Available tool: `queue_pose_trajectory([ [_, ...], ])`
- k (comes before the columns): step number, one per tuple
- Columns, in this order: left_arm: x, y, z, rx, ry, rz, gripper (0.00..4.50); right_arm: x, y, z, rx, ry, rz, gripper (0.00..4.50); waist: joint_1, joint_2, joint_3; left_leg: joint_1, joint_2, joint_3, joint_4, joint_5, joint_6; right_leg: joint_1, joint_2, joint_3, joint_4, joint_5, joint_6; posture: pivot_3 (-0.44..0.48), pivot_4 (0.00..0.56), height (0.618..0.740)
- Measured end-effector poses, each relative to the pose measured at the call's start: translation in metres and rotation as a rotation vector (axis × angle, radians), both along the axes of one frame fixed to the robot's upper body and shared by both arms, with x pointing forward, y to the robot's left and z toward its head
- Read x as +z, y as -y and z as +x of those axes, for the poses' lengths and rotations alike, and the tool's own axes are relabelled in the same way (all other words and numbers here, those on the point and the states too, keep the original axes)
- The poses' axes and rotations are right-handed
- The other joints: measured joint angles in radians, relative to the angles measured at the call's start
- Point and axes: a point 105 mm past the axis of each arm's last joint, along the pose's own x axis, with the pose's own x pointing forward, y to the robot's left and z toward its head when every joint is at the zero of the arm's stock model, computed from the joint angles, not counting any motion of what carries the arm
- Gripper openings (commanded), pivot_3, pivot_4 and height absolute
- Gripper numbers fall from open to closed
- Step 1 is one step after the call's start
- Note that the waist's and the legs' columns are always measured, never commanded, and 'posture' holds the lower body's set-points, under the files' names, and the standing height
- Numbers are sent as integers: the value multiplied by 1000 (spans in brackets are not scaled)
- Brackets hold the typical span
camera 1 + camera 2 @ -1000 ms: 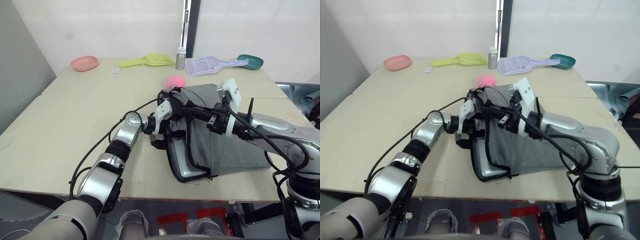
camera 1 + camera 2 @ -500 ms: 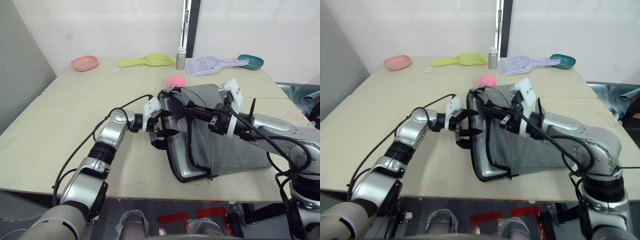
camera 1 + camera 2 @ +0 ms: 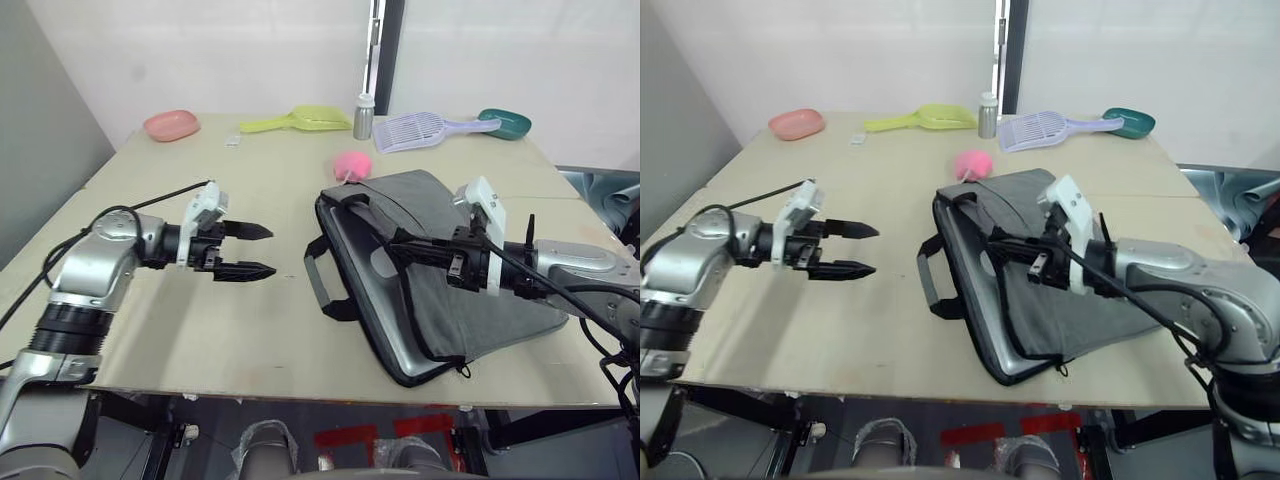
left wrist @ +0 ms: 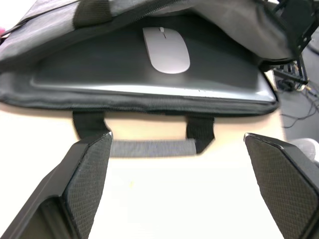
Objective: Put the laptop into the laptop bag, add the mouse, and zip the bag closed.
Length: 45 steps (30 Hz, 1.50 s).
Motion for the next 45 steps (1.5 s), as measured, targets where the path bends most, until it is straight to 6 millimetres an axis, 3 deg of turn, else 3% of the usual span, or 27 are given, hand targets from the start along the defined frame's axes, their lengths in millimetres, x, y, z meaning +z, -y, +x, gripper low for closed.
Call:
queue_pose_trajectory([
  [4, 9, -9, -1, 34, -5, -22, 4441, -2, -1, -1, 20, -8, 5, 0, -4, 0, 0, 0, 0, 0, 0, 0, 0, 0, 0, 0, 1, 0, 0, 0, 150, 740],
  [12, 11, -21, -16, 9, -61, -24, 4441, -20, 4, -39, 186, -103, -71, 0, -1, 0, 0, -1, 1, 0, -1, -1, 1, 0, 1, -1, -1, -1, -1, 0, 150, 740],
  [19, 17, -23, -24, -45, -61, 3, 4441, -32, 10, -49, 224, -147, -120, 0, -3, 0, 0, 1, 1, 1, 2, -3, 5, 0, 0, 1, 1, 0, 0, 0, 150, 740],
  [25, 34, -37, -32, -35, -42, 70, 4500, -46, 26, -66, 263, -217, -197, 1908, -1, 0, 0, 0, 1, 1, 2, -4, 7, 0, 0, 1, 0, 0, 0, 0, 150, 740],
  [32, 43, -47, -32, -14, -15, 92, 4500, -38, 54, -73, 224, -228, -176, 4382, -2, 0, -1, 1, 1, 1, 6, -4, 8, 0, 0, 2, 3, 0, -1, 0, 150, 740],
  [38, 35, -28, 0, 42, -56, -35, 4500, -16, 88, -69, 36, -182, -97, 4448, 15, -1, -1, 1, 1, 0, 12, -4, 9, 2, -1, 1, 8, 0, -1, 0, 150, 740],
  [42, 20, -5, 42, 112, -180, -187, 4500, -26, 106, -97, -101, -297, 26, 4448, 32, 0, -1, 0, 0, 0, 15, -4, 10, 2, -2, 1, 10, -1, -1, 0, 150, 740],
  [45, 10, 12, 63, 123, -301, -231, 4500, -37, 110, -118, -193, -372, 107, 4448, 35, -1, -2, 0, 0, 0, 15, -4, 10, 2, -3, 1, 10, -1, -1, 0, 150, 740],
])
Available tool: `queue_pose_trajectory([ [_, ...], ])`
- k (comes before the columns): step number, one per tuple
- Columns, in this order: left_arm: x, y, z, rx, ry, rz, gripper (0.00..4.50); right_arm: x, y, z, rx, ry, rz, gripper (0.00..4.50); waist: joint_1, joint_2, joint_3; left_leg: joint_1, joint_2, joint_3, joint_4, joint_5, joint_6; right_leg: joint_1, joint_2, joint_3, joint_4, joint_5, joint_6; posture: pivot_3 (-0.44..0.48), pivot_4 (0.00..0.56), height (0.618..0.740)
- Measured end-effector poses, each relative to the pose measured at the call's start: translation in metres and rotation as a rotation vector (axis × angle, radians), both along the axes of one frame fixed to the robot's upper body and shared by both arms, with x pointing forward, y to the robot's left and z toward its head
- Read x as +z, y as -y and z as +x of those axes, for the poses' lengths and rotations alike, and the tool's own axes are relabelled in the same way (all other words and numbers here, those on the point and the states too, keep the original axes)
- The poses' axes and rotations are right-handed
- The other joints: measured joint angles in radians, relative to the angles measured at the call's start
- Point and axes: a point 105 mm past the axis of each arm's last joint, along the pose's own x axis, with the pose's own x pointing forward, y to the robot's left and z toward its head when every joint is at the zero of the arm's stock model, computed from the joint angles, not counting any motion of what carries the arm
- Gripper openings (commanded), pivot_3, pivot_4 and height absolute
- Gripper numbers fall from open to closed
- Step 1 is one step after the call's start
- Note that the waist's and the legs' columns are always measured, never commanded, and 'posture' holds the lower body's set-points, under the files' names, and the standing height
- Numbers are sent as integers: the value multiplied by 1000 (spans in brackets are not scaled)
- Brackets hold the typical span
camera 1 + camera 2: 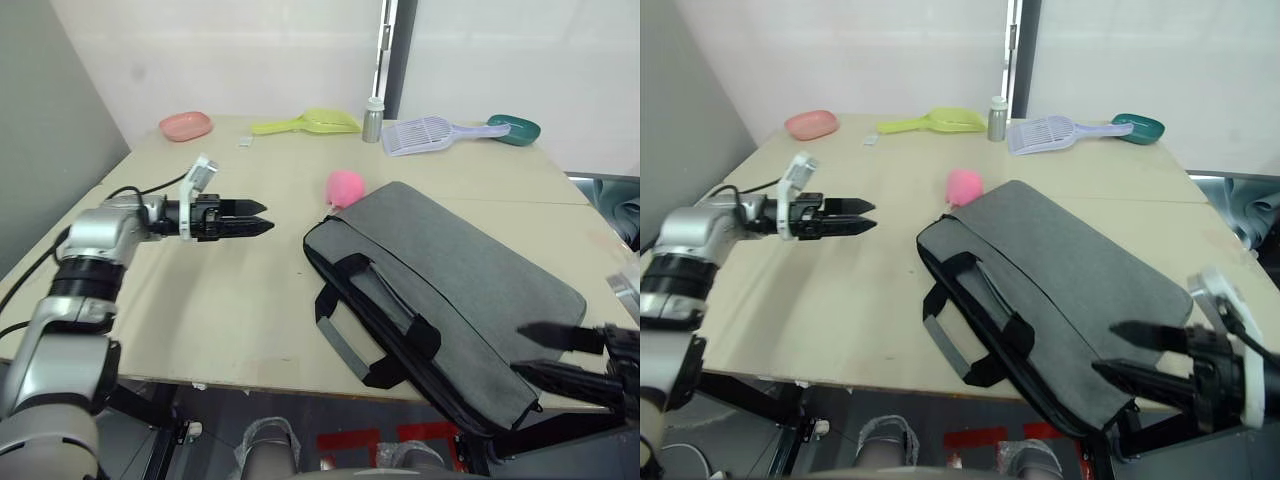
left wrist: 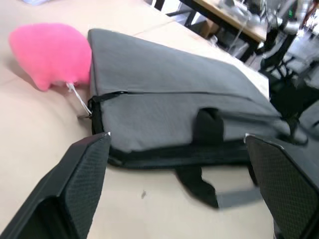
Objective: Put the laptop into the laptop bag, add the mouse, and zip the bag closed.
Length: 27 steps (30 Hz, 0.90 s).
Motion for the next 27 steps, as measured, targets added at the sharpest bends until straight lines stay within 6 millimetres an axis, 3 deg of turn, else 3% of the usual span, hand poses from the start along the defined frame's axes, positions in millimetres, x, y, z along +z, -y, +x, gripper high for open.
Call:
queue_pose_trajectory([
  [6, -24, 26, 22, 13, -182, 16, 4500, -25, 6, -30, -195, -124, 96, 4448, -12, 0, 0, 0, -1, 0, -2, 0, 0, 1, -2, 0, -4, 0, 1, 0, 150, 740],
  [13, -76, 42, 28, 80, -286, 181, 4500, -38, -4, -46, -286, -164, 121, 4448, -12, 0, 0, -1, -1, -2, -6, 0, 0, 4, -5, -3, -11, 1, 3, 0, 150, 740],
  [17, -78, 54, 35, 117, -267, 176, 4500, -36, -10, -55, -320, -168, 148, 4448, -3, 0, 0, 0, -3, -5, -7, -1, 1, 8, -7, -5, -14, 1, 4, 0, 150, 740],
  [22, -82, 74, 34, 111, -306, 116, 2944, -33, -17, -66, -366, -176, 184, 4500, -1, 0, 0, 0, -8, -6, -7, -1, 3, 10, -12, -5, -16, 0, 8, 0, 150, 740],
  [27, -79, 73, 33, 128, -358, 45, 1229, -32, -20, -77, -424, -214, 228, 4500, -2, 0, 0, -1, -10, -6, -13, -1, 4, 10, -13, -6, -22, 0, 9, 0, 150, 740],
])
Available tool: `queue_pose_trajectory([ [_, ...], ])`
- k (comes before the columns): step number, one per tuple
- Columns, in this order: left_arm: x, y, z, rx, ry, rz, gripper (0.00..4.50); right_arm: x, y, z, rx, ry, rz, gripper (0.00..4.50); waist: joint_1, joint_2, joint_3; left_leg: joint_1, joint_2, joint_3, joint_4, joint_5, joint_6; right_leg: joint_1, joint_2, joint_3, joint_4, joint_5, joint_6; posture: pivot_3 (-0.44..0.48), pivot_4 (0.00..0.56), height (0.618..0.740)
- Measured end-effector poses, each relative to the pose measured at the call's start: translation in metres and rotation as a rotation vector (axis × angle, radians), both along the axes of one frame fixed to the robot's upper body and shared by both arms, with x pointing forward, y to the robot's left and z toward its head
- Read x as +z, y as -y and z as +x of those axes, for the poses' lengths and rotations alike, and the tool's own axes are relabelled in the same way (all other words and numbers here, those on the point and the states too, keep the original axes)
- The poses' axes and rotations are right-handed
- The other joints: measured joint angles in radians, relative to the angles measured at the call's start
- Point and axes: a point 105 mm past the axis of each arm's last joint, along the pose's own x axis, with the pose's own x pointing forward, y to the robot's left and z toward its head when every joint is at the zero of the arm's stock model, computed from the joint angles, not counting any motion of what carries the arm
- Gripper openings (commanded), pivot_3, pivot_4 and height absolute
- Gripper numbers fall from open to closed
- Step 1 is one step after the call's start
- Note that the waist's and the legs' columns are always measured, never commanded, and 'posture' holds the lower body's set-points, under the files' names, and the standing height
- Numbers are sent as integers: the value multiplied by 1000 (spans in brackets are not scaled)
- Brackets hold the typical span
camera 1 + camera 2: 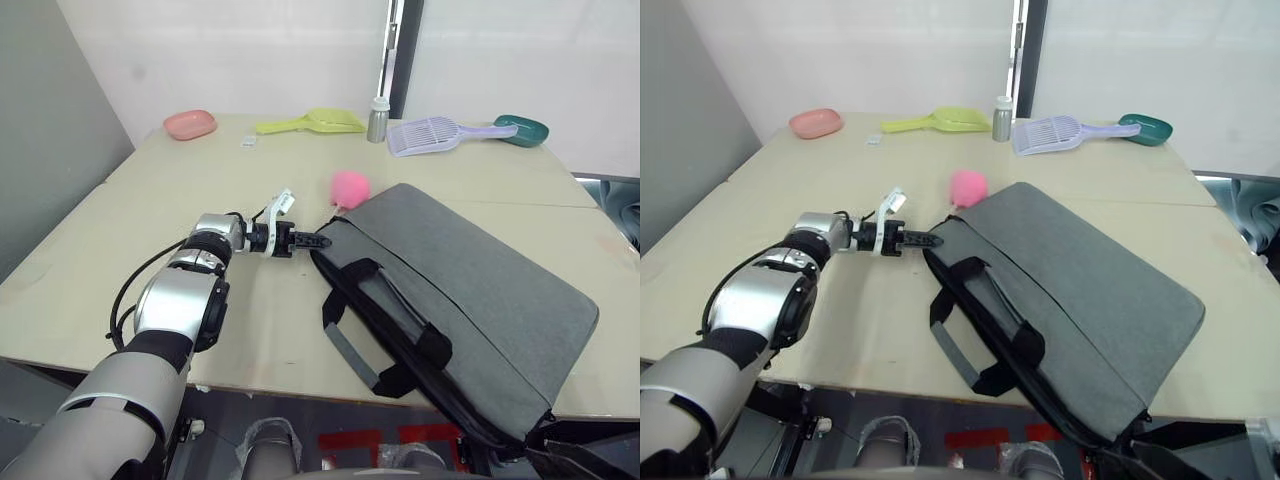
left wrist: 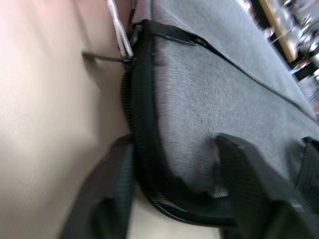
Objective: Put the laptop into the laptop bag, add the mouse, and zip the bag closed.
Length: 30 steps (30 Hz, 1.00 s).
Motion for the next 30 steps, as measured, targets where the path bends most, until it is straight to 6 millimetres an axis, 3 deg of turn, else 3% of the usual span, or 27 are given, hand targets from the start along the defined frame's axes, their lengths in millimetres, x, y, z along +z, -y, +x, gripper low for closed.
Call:
queue_pose_trajectory([
  [3, 3, -4, -3, -5, -30, -37, 126, 0, -2, -2, -21, -12, 30, 4500, -4, 0, 0, 0, -4, 0, -5, 0, 1, 0, -1, 0, -3, 0, 2, 0, 150, 740],
  [4, 4, -5, -4, -10, -38, -45, 55, 1, -3, -1, -24, -13, 38, 4500, -5, 0, 0, -1, -4, 0, -6, 0, 1, 0, -1, -1, -5, 0, 2, 0, 150, 740],
  [13, 16, -30, -14, -54, -55, -53, 55, -6, -17, -5, -61, -127, 177, 4500, -14, 1, 1, -3, -4, -2, -10, 0, 1, -2, -1, -7, -7, -2, 2, 0, 150, 740],
  [20, 10, -60, -29, 2, -109, -48, 55, -26, -19, 5, -70, -216, 193, 4500, -11, 3, 2, -2, -5, -3, -10, 0, 1, 0, -2, -8, -6, -2, 2, 0, 150, 740],
  [26, 10, -58, -41, 2, -131, -63, 55, -46, -34, 26, -25, -256, 224, 4500, -5, 3, 2, -3, -6, -5, -8, 0, 1, 2, -3, -11, -6, -2, 2, 0, 150, 740],
  [30, 17, -54, -41, 8, -109, -67, 55, -46, -39, 33, -33, -256, 253, 4500, -6, 2, 2, -1, -6, -5, -7, 0, 1, 5, -3, -11, -6, -2, 2, 0, 150, 740],
])
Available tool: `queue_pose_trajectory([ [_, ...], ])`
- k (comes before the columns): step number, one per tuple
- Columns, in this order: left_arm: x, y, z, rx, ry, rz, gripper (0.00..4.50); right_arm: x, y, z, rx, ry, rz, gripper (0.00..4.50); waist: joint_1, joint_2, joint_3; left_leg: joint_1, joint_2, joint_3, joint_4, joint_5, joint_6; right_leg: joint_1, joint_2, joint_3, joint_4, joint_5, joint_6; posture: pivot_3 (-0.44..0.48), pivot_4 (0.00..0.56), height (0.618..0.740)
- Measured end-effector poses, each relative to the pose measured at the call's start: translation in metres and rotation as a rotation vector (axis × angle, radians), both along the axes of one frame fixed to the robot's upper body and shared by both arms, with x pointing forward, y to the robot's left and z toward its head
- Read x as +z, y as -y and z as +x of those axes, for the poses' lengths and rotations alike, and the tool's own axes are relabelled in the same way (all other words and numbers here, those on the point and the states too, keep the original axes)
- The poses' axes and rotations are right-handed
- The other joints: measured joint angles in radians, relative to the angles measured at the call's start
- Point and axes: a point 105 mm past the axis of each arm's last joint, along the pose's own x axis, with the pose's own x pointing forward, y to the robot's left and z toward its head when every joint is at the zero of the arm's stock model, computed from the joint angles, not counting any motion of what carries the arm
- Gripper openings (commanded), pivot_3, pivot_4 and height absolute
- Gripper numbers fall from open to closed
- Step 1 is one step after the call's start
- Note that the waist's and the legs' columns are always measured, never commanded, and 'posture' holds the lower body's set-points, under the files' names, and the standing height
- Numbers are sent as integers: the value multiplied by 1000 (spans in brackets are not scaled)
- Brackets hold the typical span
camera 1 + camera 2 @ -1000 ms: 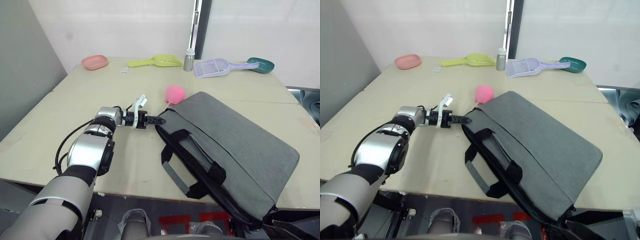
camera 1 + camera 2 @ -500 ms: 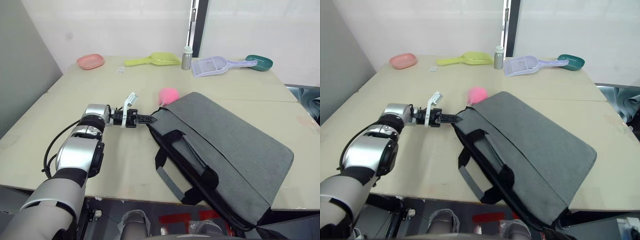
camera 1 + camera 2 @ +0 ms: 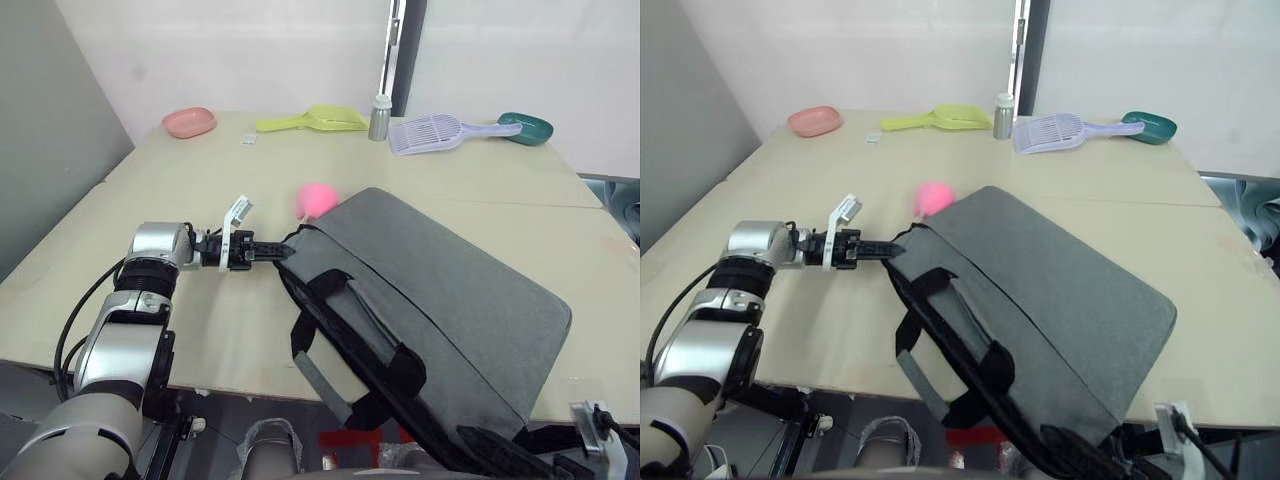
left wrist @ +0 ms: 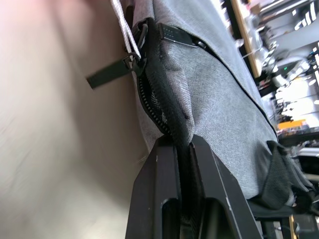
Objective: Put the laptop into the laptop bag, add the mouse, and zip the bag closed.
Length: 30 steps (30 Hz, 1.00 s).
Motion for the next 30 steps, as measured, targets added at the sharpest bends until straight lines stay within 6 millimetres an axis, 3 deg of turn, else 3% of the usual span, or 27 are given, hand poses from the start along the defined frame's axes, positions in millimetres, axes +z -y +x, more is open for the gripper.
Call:
queue_pose_trajectory([
  [6, -2, 1, -1, 17, -9, -6, 55, 1, 3, 1, -9, -2, -4, 4500, 1, 0, 0, 0, 0, 0, 1, 0, 0, 1, 0, 0, 0, 0, 0, 0, 150, 740],
  [9, -2, 1, -1, 17, -9, -15, 0, 2, 7, 2, -23, 3, -12, 3708, 1, 0, 0, -1, 0, -1, 2, 0, 0, 1, 0, -1, 0, 0, 0, 0, 150, 740],
  [13, -1, 3, 0, 16, -8, -22, 0, 6, 20, 5, -47, 37, -45, 2193, 1, 0, 0, -2, 0, -1, 2, 0, 0, 0, 0, -1, 0, 0, 0, 0, 150, 740],
  [20, 0, 4, 0, 17, -6, -32, 0, 11, 41, 10, -73, 86, -91, 20, -1, 0, 0, -2, 0, -1, 2, 0, 0, 0, 0, -1, 0, 0, 0, 0, 150, 740],
  [30, 5, 1, 1, 36, 9, -47, 0, 12, 63, 50, -21, 179, -265, 20, -6, 0, 0, -2, 0, -1, 4, 0, 1, 0, 0, -1, 2, 1, 1, 0, 150, 740],
])
